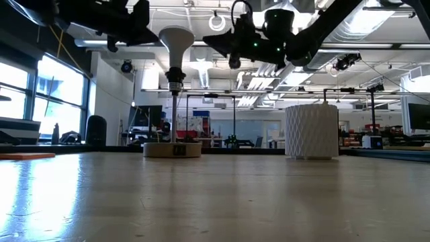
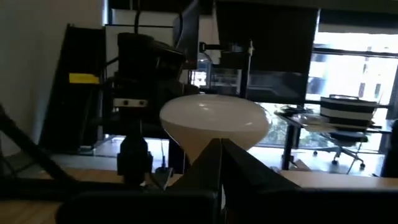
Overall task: Screw lightbulb
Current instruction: Remove the lightbulb from the lamp
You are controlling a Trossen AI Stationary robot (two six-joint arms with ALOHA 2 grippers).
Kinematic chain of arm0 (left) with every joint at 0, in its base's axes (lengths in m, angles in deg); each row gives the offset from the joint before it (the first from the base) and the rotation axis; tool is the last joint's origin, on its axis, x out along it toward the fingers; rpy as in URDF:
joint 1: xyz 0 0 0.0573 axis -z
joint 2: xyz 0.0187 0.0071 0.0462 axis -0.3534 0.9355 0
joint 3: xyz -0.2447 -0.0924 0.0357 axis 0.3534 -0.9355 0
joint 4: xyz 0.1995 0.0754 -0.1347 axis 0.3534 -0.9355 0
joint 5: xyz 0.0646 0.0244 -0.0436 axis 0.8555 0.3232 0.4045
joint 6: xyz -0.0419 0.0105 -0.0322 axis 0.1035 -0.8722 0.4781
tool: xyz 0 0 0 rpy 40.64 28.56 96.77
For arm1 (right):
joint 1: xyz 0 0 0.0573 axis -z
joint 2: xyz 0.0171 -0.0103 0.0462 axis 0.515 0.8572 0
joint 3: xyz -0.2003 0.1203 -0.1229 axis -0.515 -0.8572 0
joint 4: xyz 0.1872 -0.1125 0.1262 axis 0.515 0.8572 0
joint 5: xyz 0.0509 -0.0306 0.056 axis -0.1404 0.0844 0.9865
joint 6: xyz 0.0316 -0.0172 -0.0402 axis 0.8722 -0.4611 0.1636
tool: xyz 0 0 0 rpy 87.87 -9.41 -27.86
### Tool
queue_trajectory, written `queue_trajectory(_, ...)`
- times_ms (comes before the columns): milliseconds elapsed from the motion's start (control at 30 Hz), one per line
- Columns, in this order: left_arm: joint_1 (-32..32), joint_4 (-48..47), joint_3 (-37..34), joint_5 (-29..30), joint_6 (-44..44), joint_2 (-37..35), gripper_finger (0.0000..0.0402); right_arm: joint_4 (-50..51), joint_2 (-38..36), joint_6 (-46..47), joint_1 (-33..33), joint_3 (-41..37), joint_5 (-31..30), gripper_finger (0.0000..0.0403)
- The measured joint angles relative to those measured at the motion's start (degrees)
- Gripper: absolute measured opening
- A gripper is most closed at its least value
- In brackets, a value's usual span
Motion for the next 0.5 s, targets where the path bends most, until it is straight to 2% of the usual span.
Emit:
queue_trajectory(100,-1.9,0.1,0.0,-3.7,0.0,0.9,0.0000,2.1,0.0,0.0,-2.2,1.4,-7.3,0.0000)
queue_trajectory(233,-2.6,1.1,0.0,-6.0,0.3,2.4,0.0000,8.0,-0.1,-6.9,-4.1,3.8,-12.0,0.0000)
queue_trajectory(300,-2.1,1.8,0.0,-6.1,0.4,2.9,0.0000,8.9,-0.2,-7.6,-4.4,4.4,-13.3,0.0000)
queue_trajectory(500,1.5,2.1,0.0,-9.6,0.2,2.5,0.0000,9.9,-0.2,-5.1,-4.1,4.5,-24.3,0.0000)
